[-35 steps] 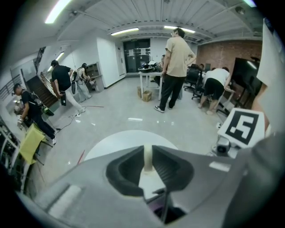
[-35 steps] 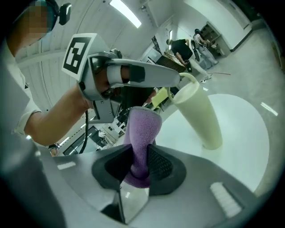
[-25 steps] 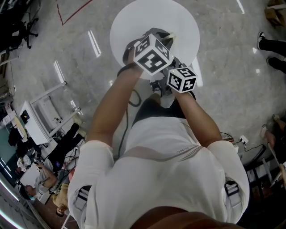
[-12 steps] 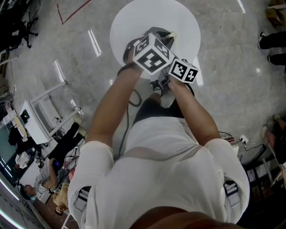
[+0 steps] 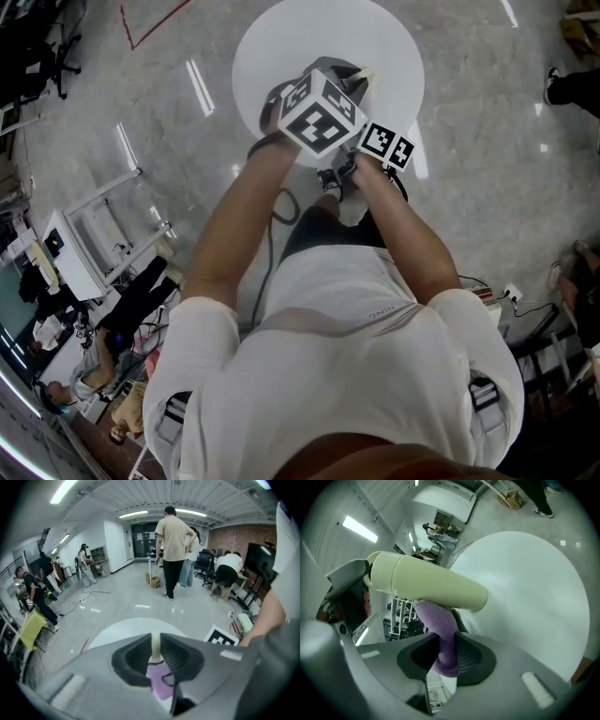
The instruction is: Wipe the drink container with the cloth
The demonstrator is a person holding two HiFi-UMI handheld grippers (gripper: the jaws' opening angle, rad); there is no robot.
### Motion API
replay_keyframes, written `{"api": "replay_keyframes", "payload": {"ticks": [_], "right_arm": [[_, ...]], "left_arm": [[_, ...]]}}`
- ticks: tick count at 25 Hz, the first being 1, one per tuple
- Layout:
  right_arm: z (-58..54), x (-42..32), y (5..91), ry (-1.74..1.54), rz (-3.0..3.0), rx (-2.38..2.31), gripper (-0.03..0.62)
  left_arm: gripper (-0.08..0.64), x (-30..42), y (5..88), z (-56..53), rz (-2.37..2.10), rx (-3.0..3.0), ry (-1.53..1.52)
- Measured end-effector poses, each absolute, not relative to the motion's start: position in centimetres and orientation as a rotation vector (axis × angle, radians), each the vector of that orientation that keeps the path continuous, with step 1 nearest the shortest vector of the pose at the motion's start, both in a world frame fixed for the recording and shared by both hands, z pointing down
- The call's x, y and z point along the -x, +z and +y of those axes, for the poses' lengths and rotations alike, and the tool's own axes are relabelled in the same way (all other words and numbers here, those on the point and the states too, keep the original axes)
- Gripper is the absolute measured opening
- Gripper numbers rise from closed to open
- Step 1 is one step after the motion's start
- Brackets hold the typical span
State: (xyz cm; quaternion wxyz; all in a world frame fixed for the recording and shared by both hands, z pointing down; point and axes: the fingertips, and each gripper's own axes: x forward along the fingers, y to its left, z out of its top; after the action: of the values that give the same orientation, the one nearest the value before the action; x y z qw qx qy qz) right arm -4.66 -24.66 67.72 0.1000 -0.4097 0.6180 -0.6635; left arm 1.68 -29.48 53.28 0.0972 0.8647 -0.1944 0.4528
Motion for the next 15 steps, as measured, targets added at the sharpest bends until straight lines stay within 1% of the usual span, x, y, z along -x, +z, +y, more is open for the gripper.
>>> {"api": "replay_keyframes", "payload": {"ticks": [9,12,15], "right_arm": [[-24.0,4.8,69.4,-2.179,1.519,1.184,0.097],[-23.5,4.2,68.2,-2.145,1.636,1.166,0.097],[-22.5,3.4,65.7,-2.039,1.854,1.163,0.097]], "left_arm": [[0.057,-2.0,53.8,-30.1,-0.551,-2.555,1.329],[0.057,-2.3,53.7,-29.8,-0.547,-2.562,1.324],[0.057,-2.2,53.6,-29.8,-0.541,-2.561,1.318]]}}
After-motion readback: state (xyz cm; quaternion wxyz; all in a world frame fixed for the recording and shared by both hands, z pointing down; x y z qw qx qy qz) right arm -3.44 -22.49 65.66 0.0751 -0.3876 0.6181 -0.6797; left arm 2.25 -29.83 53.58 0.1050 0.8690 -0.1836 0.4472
